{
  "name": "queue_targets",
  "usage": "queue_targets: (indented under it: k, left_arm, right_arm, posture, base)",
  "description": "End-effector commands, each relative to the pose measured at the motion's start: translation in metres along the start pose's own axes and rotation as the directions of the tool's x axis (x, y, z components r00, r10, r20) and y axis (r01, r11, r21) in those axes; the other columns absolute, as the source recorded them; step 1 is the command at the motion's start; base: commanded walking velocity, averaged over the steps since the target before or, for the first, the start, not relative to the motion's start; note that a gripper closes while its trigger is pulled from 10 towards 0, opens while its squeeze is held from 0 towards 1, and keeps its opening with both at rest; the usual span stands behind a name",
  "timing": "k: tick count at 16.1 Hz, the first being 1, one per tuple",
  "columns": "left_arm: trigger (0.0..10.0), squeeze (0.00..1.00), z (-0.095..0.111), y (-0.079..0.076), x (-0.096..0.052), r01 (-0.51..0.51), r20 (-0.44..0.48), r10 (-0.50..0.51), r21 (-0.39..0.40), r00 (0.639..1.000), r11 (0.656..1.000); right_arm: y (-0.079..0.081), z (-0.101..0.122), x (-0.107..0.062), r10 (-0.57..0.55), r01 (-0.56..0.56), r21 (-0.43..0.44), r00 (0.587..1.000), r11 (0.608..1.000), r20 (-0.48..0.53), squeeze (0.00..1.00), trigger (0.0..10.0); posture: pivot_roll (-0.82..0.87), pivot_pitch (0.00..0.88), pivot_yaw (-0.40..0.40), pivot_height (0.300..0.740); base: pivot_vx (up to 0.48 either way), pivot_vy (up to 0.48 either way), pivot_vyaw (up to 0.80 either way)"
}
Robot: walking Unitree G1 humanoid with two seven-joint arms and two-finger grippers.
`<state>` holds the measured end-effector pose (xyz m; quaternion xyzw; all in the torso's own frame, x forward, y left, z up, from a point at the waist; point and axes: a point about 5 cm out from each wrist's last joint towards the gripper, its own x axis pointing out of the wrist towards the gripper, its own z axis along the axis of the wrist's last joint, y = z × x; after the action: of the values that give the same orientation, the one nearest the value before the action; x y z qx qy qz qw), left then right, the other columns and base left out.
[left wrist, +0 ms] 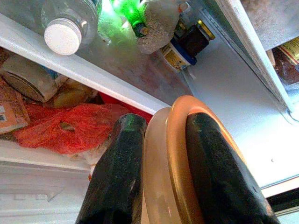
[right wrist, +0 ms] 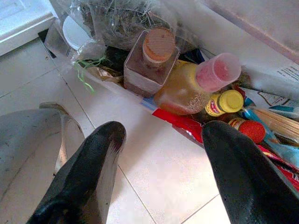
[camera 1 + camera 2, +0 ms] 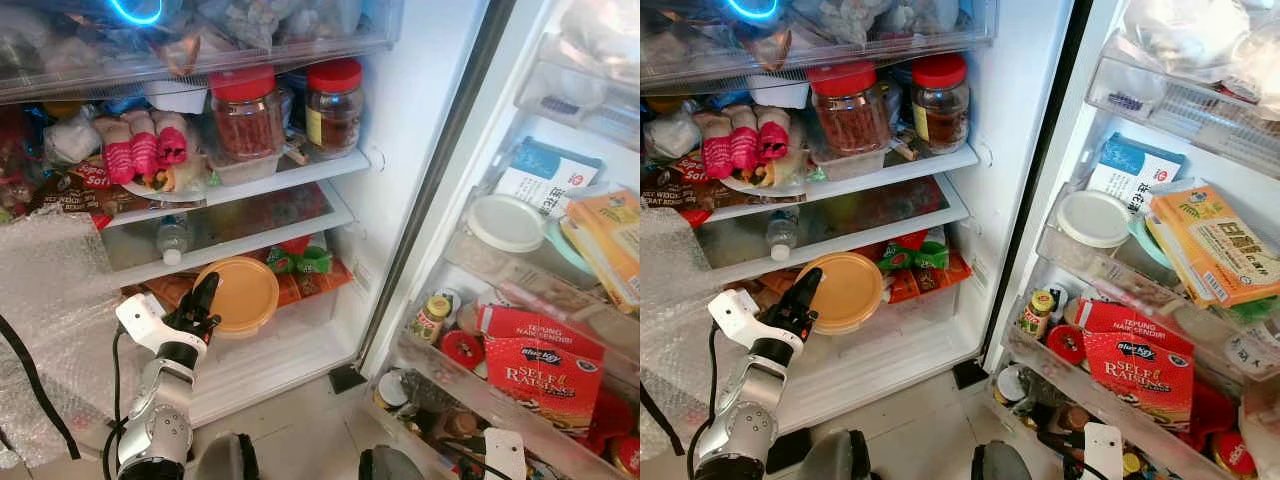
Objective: Restocking fridge
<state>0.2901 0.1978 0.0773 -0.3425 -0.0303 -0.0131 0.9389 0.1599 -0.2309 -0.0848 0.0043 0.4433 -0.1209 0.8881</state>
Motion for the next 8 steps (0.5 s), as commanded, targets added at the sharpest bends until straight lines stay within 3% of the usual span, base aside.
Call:
queue_targets:
  k: [1,8]
  left_arm:
    - [10.0,0.00,-0.0001,0.0001,-0.0008,0.003,0.004,-0.003,0.015,1.000,1.000]
    - [10.0,0.00,-0.0025,-0.0014,-0.0006,0.011,-0.007,-0.011,0.009,1.000,1.000]
  right_arm:
    - [-0.0018,-0.0029,-0.0007,-0.007,0.007,0.000,1.000,1.000,-0.011,0.00,10.0]
    - [-0.0023,-0.0028,-0.0006,-0.008,0.008,-0.001,1.000,1.000,-0.012,0.00,10.0]
  posture:
    - [-0.17,0.085,-0.046,0.645]
    - [-0.18,0.094,-0.046,0.645]
  base:
    - [0.000,0.000,0.00]
    - [0.000,0.000,0.00]
